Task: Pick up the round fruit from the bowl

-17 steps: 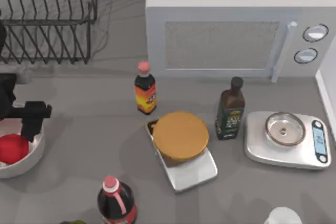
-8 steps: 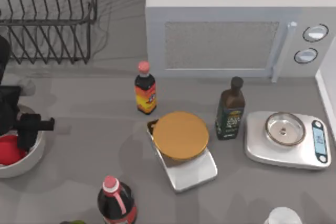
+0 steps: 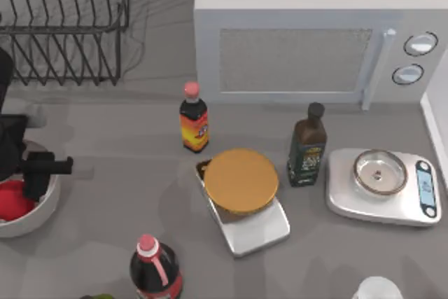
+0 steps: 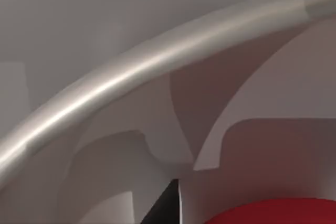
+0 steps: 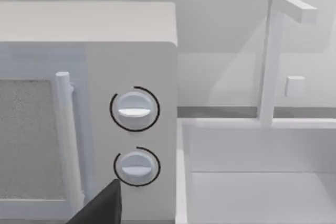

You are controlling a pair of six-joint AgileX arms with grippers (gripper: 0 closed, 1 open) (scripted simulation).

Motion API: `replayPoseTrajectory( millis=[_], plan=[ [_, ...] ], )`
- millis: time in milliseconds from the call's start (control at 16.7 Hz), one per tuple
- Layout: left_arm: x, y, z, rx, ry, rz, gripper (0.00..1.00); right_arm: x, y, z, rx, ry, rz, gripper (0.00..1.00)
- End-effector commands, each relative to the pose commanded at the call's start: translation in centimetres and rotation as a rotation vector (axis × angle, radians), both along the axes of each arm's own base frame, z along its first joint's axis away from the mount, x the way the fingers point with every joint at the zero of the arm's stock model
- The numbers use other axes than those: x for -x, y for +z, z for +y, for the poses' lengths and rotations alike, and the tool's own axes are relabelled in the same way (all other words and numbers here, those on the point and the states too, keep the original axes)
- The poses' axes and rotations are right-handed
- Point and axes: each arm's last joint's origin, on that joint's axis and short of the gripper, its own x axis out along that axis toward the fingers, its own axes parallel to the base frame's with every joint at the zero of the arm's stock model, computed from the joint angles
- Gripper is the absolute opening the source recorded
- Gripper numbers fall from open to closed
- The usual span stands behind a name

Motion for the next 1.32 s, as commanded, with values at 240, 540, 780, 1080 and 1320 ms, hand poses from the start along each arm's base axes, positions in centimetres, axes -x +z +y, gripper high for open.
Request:
replayPoseTrajectory(
  millis=[240, 540, 780, 1080, 1320],
  plan=[
    [0.0, 0.0, 0.0, 0.000, 0.000, 0.000, 0.10, 0.0, 0.0, 0.0, 0.000, 0.000, 0.000, 1.00],
    [0.0, 0.0, 0.0, 0.000, 0.000, 0.000, 0.00, 0.0, 0.0, 0.0, 0.000, 0.000, 0.000, 1.00],
    [0.0, 0.0, 0.0, 0.000, 0.000, 0.000, 0.00, 0.0, 0.0, 0.0, 0.000, 0.000, 0.000, 1.00],
    [-0.7, 4.2, 0.1, 0.001, -0.009, -0.038, 0.00, 0.0, 0.0, 0.0, 0.000, 0.000, 0.000, 1.00],
    [-2.9, 9.5, 0.1, 0.001, -0.009, -0.028, 0.00, 0.0, 0.0, 0.0, 0.000, 0.000, 0.000, 1.00]
  ],
)
